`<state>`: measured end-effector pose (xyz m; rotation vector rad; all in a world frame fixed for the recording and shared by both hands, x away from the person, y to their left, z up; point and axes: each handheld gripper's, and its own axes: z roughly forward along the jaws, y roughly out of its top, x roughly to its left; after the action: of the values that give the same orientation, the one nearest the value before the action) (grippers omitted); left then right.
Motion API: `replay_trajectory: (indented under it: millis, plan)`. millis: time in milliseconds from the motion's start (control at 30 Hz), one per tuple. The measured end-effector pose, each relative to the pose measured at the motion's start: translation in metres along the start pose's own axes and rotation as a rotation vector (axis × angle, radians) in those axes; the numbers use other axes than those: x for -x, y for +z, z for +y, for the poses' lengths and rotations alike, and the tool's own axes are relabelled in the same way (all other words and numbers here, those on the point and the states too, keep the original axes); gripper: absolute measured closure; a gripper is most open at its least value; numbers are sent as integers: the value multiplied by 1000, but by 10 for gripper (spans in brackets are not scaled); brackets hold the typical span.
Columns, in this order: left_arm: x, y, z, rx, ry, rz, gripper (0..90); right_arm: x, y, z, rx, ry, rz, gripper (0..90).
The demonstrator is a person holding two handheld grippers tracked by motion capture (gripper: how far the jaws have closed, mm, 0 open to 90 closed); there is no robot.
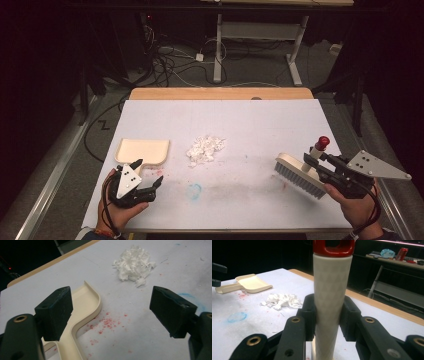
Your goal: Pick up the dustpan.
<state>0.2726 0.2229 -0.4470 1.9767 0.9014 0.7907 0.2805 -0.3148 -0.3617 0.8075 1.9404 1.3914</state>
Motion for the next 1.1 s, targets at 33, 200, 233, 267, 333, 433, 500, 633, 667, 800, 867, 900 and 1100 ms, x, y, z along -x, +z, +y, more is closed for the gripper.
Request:
replay_trajectory:
  millis: [33, 200, 233, 267, 333, 433, 500, 633, 667, 800, 867, 900, 1100]
  plan:
    - [0, 0, 0, 0, 0, 0, 178, 0, 0, 0, -1, -2, 0, 704]
    - [-1, -3, 0, -7, -6, 24, 187, 2, -2, 2, 18, 14, -30, 704]
    - [-5, -5, 1, 6, -43, 26, 187, 2, -2, 2, 18, 18, -29, 704]
    - [-5, -5, 1, 6, -43, 26, 187, 2, -2, 2, 18, 18, -29, 704]
    - [-8, -10, 0, 22, -72, 40, 185, 3, -1, 4, 20, 18, -36, 704]
    - [-8, -12, -3, 4, -72, 52, 185, 3, 0, 6, 22, 15, -38, 704]
    - [-10, -14, -9, -34, -102, 52, 176, 6, 1, 7, 15, 23, -42, 704]
    - [-15, -8, -20, -148, -178, 54, 165, 9, 1, 9, 18, 29, -47, 704]
    - [-18, -6, -21, -171, -199, 74, 164, 10, 2, 9, 16, 31, -50, 703]
    - [-27, 0, -26, -211, -283, 84, 177, 11, 4, 8, 10, 38, -53, 704]
    - [-38, 13, -31, -252, -332, 81, 195, 11, 5, 7, 3, 37, -50, 703]
    - [-42, 18, -32, -261, -346, 75, 208, 11, 5, 7, 5, 34, -48, 703]
    - [-58, 44, -34, -343, -404, 84, 303, 9, 4, 7, 1, 31, -48, 703]
